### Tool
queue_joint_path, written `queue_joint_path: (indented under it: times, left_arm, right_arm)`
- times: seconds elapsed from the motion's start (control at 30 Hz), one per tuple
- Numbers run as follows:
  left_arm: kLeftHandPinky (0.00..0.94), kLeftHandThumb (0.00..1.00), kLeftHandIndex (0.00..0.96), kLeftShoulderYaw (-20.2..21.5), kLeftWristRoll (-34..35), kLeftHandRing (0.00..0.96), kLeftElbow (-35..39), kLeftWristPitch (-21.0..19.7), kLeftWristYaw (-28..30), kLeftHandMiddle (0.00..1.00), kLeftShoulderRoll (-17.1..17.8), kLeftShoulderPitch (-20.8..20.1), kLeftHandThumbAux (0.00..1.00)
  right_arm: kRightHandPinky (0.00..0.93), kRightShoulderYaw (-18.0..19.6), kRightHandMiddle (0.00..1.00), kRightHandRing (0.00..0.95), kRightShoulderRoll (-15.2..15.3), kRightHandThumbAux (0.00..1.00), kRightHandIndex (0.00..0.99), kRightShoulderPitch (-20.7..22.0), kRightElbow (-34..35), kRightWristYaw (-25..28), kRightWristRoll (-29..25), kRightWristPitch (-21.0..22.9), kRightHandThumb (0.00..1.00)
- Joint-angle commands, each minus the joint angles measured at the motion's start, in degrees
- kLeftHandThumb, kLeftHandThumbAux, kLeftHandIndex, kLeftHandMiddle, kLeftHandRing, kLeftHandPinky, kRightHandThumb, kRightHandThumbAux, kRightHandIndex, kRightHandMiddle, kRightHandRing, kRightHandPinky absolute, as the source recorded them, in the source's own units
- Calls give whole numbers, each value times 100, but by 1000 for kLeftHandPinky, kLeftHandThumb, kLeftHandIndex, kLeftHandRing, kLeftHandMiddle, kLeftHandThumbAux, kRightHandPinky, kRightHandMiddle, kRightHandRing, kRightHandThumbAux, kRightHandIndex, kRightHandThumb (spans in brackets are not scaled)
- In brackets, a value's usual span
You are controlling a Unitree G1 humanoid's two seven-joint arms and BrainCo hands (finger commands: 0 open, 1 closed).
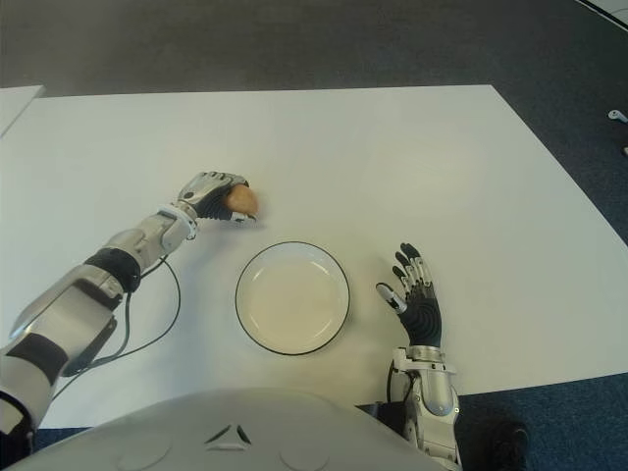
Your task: Put the apples into the plate.
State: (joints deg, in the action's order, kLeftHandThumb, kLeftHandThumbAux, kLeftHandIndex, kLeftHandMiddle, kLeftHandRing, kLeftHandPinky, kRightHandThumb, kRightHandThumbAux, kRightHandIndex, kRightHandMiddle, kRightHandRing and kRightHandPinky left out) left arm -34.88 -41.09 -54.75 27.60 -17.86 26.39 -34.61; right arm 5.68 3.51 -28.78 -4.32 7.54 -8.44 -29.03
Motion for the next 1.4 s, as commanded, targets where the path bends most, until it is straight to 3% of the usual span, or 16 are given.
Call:
queue_joint_path:
  times: [0.03, 0.17, 0.3, 0.5, 0.63, 0.73, 0.87, 1.0, 1.1, 1.4]
  left_arm:
    - [405, 752, 443, 351, 137, 796, 1502, 58, 565, 871, 538, 338, 697]
    - [356, 752, 443, 765, 372, 793, 2627, -78, 1102, 868, 834, 446, 697]
    - [462, 752, 443, 1093, 450, 798, 3503, -230, 1437, 869, 1007, 588, 697]
    - [539, 750, 443, 1454, 445, 807, 4252, -405, 1710, 869, 1133, 765, 697]
    - [539, 750, 443, 1558, 349, 811, 4717, -627, 1908, 869, 1068, 924, 698]
    - [511, 750, 443, 1515, 214, 813, 5528, -921, 2107, 873, 890, 1347, 697]
    - [478, 751, 443, 1467, 115, 813, 6058, -1132, 2271, 875, 761, 1671, 697]
    - [690, 751, 444, 1332, -74, 825, 6579, -1249, 2503, 862, 643, 1999, 695]
    - [764, 750, 444, 1213, -268, 832, 6753, -1233, 2558, 853, 564, 2175, 695]
    - [834, 751, 444, 916, -957, 855, 7384, -1104, 2844, 856, 450, 2347, 693]
  right_arm:
    - [110, -1, 74, 73, -73, 596, 68, -171, -811, -15, -18, 748, 168]
    - [104, 1, 70, 69, -60, 595, 62, -99, -890, -56, 54, 787, 160]
    - [107, -5, 68, 69, -60, 598, 58, -32, -965, -95, 116, 798, 156]
    - [103, -9, 63, 65, -62, 611, 55, 93, -1151, -146, 177, 753, 153]
    - [101, -17, 60, 62, -69, 619, 53, 152, -1235, -196, 236, 723, 153]
    - [102, -20, 59, 61, -75, 626, 53, 185, -1279, -227, 269, 700, 153]
    - [108, -22, 58, 62, -78, 629, 54, 214, -1310, -247, 281, 692, 155]
    - [110, -18, 59, 63, -69, 634, 56, 247, -1323, -285, 320, 729, 156]
    - [109, -11, 60, 63, -58, 637, 57, 283, -1361, -300, 334, 743, 156]
    - [109, -24, 58, 63, -68, 643, 52, 333, -1457, -370, 393, 700, 155]
